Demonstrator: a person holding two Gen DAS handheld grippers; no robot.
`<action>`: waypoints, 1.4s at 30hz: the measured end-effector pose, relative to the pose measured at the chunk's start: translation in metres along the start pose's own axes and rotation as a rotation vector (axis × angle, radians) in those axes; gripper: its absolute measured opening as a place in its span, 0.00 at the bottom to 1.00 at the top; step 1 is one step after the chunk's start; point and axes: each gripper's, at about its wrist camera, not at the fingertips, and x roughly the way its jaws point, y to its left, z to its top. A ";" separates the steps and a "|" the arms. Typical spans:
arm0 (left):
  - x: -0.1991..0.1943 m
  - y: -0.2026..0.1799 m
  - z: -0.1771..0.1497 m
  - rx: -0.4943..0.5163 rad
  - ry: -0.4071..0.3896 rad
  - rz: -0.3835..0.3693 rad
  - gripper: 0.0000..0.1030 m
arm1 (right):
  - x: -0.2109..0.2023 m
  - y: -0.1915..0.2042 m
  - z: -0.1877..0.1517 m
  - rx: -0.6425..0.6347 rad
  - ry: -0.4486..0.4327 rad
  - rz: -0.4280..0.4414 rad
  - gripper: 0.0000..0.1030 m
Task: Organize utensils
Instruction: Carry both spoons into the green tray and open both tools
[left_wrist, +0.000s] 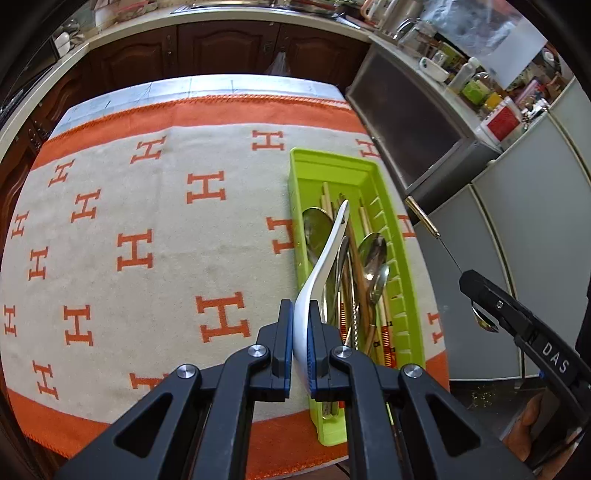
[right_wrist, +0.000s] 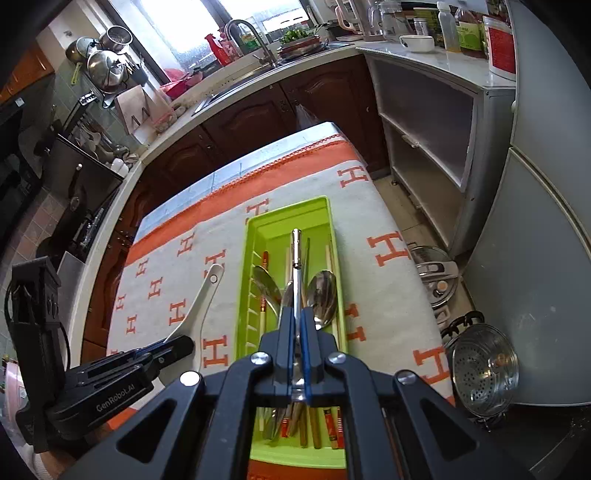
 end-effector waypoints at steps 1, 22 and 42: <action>0.004 0.000 0.001 -0.006 0.007 0.007 0.04 | 0.003 0.000 -0.001 -0.001 0.006 -0.011 0.03; 0.041 -0.015 -0.004 -0.010 0.066 0.037 0.56 | 0.063 0.000 -0.029 -0.044 0.226 -0.106 0.06; 0.013 0.025 -0.018 -0.050 0.005 0.163 0.83 | 0.062 0.015 -0.030 -0.060 0.185 -0.063 0.13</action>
